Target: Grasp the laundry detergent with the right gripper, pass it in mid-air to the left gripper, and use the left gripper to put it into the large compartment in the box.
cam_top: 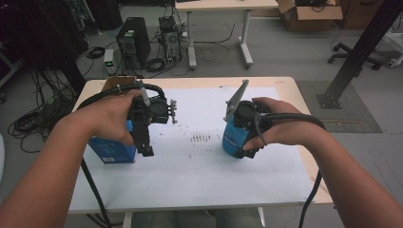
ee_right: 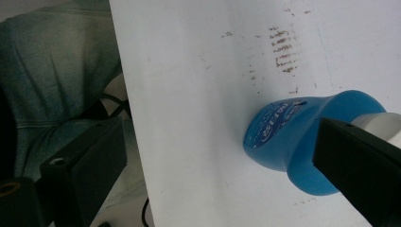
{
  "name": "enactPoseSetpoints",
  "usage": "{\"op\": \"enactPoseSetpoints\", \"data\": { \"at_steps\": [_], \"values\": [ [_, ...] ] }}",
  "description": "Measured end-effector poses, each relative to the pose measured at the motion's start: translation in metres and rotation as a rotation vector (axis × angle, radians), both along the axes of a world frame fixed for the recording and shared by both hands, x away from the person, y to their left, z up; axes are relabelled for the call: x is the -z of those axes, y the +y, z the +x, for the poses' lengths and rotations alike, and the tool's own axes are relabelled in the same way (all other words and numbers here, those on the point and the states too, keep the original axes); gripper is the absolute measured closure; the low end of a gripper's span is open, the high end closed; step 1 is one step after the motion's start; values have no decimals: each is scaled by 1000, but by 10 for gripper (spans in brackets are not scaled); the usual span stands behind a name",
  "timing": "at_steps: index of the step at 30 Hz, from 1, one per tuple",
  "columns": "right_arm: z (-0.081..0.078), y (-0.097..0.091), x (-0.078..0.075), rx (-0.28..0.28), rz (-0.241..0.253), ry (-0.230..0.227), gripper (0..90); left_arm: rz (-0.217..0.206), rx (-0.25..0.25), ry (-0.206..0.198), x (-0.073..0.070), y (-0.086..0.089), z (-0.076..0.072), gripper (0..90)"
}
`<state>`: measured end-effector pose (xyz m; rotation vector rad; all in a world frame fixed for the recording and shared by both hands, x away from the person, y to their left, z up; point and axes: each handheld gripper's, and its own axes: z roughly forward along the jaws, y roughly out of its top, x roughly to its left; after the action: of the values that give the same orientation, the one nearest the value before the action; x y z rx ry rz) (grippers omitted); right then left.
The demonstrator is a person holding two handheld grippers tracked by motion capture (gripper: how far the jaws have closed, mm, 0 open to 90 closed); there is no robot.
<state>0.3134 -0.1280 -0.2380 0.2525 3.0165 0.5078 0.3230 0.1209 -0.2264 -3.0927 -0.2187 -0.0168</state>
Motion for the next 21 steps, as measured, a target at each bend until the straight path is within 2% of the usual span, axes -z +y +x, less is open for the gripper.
{"op": "enactPoseSetpoints", "data": {
  "at_steps": [8,17,21],
  "values": [
    [1,-2,1,-4,-2,5,45,2,4,-5,-2,-3,0,2],
    [-1,-6,6,-3,7,2,43,1,7,-4,4,-5,-2,2],
    [-5,-11,11,-3,3,3,44,20,8,-6,7,-5,-4,2]
  ]
}}
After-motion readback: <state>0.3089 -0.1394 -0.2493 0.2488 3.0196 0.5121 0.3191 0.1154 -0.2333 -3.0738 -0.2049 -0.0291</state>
